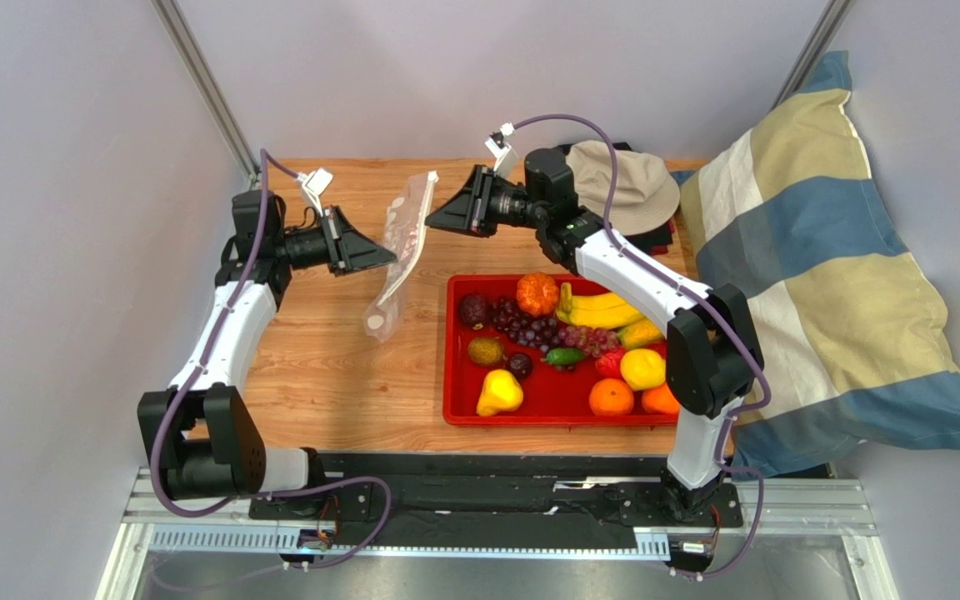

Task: Place the food in the zip-top bag and seal the zipper
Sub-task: Open the zipper of the food storage bag at the center of the board, then pick up the fake fruit from the bin.

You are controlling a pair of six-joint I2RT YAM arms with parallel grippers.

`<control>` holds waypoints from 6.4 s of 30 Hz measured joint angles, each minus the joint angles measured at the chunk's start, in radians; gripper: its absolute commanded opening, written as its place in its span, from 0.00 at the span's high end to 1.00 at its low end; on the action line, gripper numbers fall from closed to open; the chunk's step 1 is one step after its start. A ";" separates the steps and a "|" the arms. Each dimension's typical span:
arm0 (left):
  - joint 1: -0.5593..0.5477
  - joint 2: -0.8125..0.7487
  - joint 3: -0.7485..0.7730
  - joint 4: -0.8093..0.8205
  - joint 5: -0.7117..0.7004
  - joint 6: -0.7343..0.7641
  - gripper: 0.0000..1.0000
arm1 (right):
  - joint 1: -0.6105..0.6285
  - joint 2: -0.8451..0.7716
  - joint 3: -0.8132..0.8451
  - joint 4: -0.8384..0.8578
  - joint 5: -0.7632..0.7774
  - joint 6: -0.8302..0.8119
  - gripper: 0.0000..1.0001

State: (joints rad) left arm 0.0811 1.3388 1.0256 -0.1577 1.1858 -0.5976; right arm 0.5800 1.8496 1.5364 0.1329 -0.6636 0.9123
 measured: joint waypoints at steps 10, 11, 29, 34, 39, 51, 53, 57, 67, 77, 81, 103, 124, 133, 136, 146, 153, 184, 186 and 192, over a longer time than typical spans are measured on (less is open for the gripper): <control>0.000 -0.010 -0.016 0.007 0.014 -0.005 1.00 | 0.000 0.011 0.011 0.008 -0.001 0.012 0.88; 0.000 -0.011 -0.019 0.010 0.015 -0.008 1.00 | 0.000 0.012 0.011 0.010 -0.001 0.013 0.89; 0.000 -0.036 -0.069 0.153 0.044 -0.116 1.00 | 0.004 0.012 0.011 0.023 -0.019 0.015 1.00; 0.000 -0.039 -0.071 0.173 0.045 -0.126 1.00 | 0.007 0.012 0.009 0.023 -0.020 0.016 0.96; 0.000 -0.053 -0.082 0.194 0.047 -0.134 1.00 | 0.007 0.013 0.009 0.021 -0.020 0.019 0.94; 0.000 -0.074 -0.098 0.251 0.043 -0.136 1.00 | 0.012 0.023 0.009 0.023 -0.047 0.060 0.82; 0.000 -0.074 -0.098 0.265 0.043 -0.136 1.00 | 0.014 0.029 0.009 0.023 -0.051 0.068 0.82; 0.000 -0.075 -0.101 0.282 0.042 -0.133 1.00 | 0.015 0.032 0.009 0.024 -0.058 0.081 0.83; -0.002 -0.075 -0.105 0.254 0.038 -0.062 1.00 | 0.029 0.032 0.009 0.069 -0.097 0.134 0.84; -0.016 -0.097 -0.034 -0.026 -0.093 0.137 0.31 | 0.040 0.032 0.010 0.074 -0.085 0.118 1.00; -0.015 -0.225 0.010 -0.201 -0.263 0.257 0.01 | 0.042 0.032 0.021 0.047 -0.062 0.088 1.00; -0.154 -0.261 0.187 -0.515 -0.776 0.479 0.44 | 0.190 0.049 0.055 0.018 0.049 -0.076 1.00; -0.158 -0.142 0.186 -0.549 -0.829 0.500 0.99 | 0.204 0.048 0.065 -0.058 0.026 -0.140 1.00; -0.120 -0.208 0.193 -0.667 -0.855 0.517 1.00 | 0.172 0.016 0.031 -0.161 -0.011 -0.248 1.00; -0.107 -0.269 0.203 -0.756 -0.878 0.542 1.00 | 0.128 -0.039 -0.024 -0.279 -0.008 -0.353 1.00; -0.157 -0.336 0.111 -0.852 -0.769 0.549 1.00 | 0.108 -0.127 -0.126 -0.532 0.020 -0.721 1.00; -0.195 -0.267 0.071 -0.771 -0.754 0.433 1.00 | 0.092 -0.127 -0.135 -0.601 0.040 -0.842 0.84; -0.324 -0.081 0.101 -0.607 -0.776 0.269 1.00 | -0.211 -0.291 -0.229 -0.923 0.385 -1.046 0.44; -0.324 -0.084 0.101 -0.607 -0.776 0.269 1.00 | -0.224 -0.266 -0.228 -0.921 0.381 -1.036 0.48; -0.324 -0.087 0.100 -0.607 -0.776 0.270 1.00 | -0.278 -0.177 -0.224 -0.924 0.274 -0.983 0.67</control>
State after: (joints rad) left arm -0.2428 1.2522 1.1255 -0.7647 0.4095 -0.3279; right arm 0.3023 1.6722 1.3121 -0.7914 -0.3897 -0.0704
